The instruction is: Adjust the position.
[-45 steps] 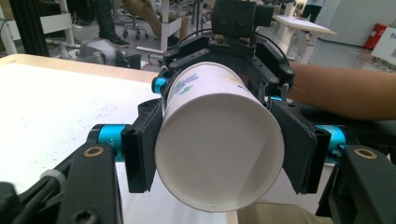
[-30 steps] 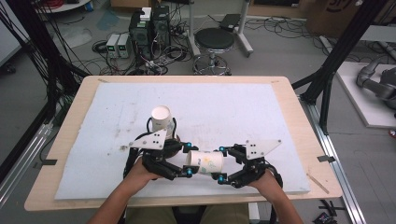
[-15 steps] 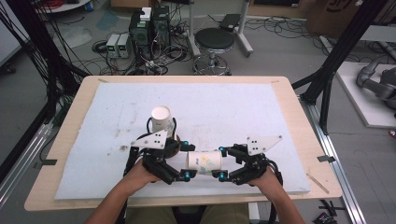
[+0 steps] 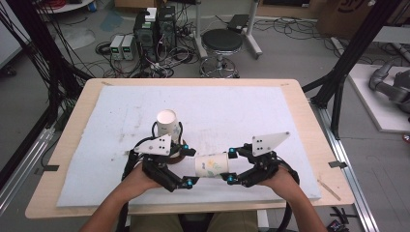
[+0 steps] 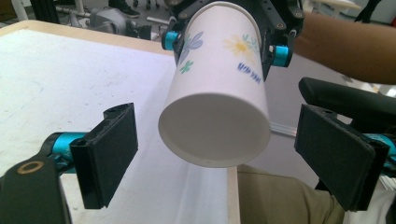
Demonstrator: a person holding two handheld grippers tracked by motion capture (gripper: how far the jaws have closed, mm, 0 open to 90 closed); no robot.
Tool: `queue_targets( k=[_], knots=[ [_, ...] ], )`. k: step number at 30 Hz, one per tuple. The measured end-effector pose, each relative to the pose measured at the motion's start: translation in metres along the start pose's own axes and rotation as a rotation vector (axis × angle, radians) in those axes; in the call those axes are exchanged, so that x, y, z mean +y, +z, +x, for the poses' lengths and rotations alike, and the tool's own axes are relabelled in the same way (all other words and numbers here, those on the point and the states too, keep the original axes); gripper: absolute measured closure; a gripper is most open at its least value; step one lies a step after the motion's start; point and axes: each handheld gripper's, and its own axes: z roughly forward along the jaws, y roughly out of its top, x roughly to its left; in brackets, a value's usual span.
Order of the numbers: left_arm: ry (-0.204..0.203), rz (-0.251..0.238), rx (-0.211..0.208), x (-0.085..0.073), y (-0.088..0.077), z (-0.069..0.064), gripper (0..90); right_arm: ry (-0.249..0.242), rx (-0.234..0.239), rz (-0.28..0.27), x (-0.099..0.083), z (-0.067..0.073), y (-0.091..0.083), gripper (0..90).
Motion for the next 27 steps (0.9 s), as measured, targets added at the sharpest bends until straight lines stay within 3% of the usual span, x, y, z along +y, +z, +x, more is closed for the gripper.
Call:
queue_targets(
  k=[3, 8, 14, 27],
  knots=[
    [0.010, 0.024, 0.014, 0.003, -0.001, 0.000, 13.8, -0.011, -0.008, 0.027, 0.005, 0.000, 0.001, 34.2],
    [0.043, 0.088, 0.038, 0.009, 0.001, -0.001, 14.0, -0.059, -0.046, 0.133, 0.019, 0.001, 0.006, 34.2],
    [0.070, 0.149, 0.043, 0.012, 0.004, -0.002, 14.6, -0.118, -0.053, 0.257, 0.035, 0.005, 0.013, 34.0],
    [0.118, 0.261, 0.047, 0.015, 0.014, -0.003, 17.3, -0.175, -0.074, 0.405, 0.052, 0.008, 0.029, 33.8]
  ],
)
